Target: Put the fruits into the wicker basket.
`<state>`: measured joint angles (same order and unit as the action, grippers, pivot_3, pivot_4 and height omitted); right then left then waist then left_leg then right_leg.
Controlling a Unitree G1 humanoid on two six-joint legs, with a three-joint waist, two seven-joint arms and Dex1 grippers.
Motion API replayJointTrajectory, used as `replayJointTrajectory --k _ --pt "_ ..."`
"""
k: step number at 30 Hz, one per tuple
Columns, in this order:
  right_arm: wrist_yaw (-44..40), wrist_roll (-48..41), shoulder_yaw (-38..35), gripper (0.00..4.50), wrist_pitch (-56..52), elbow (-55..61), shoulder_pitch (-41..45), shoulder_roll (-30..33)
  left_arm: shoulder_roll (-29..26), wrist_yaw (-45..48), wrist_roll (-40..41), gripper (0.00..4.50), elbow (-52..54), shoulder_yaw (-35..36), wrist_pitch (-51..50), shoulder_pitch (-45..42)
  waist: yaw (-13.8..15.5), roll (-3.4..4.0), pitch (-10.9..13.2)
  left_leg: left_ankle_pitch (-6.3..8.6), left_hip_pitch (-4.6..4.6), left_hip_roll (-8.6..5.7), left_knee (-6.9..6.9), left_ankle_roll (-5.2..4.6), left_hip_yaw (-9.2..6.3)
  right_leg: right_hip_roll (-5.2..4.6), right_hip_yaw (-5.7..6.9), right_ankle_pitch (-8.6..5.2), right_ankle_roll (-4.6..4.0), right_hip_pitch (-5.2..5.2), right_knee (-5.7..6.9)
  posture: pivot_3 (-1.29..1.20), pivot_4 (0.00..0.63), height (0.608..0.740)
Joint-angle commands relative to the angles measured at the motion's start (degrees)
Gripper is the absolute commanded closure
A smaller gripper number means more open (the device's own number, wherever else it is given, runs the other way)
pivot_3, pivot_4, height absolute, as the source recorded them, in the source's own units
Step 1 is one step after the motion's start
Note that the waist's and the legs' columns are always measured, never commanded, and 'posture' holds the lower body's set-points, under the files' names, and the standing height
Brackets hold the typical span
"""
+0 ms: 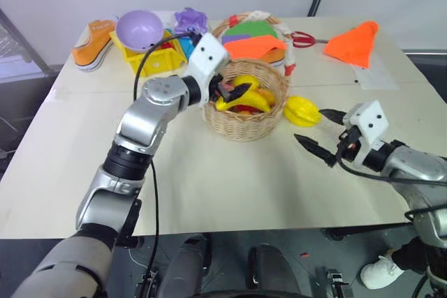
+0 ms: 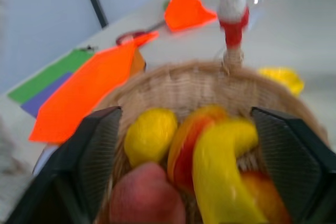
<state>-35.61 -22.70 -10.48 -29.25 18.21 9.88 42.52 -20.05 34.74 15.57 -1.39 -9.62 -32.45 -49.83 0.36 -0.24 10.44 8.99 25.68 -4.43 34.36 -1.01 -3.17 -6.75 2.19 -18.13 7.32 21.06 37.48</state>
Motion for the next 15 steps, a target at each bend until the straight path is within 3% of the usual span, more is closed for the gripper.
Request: replayJointTrajectory --k 1,7,15 --pt "1.0 5.4 1.9 0.0 5.7 -9.5 5.6 -0.8 -1.5 5.9 4.3 0.38 6.6 3.4 3.8 3.0 -0.2 0.04 0.0 -0.02 0.0 -0.02 -0.03 0.02 0.02 0.01 -0.03 0.0 -0.01 0.0 0.01 0.0 0.15 0.74" --pt "-2.7 11.9 7.4 0.0 16.3 -24.3 13.5 -1.6 -7.2 14.1 10.7 0.38 14.0 5.7 1.0 11.0 -0.3 0.05 0.0 -0.21 -0.02 -0.01 -0.06 0.32 0.03 0.1 -0.05 0.0 -0.01 0.0 0.03 0.0 0.15 0.74" --pt "-5.1 15.3 9.8 0.0 24.0 -40.4 22.3 -5.1 -10.3 15.3 14.5 0.38 21.9 6.1 -2.5 17.7 -0.1 0.05 0.0 -0.1 -0.11 -0.02 -0.05 0.15 0.03 0.12 -0.1 0.0 -0.01 -0.08 0.04 0.0 0.15 0.74"
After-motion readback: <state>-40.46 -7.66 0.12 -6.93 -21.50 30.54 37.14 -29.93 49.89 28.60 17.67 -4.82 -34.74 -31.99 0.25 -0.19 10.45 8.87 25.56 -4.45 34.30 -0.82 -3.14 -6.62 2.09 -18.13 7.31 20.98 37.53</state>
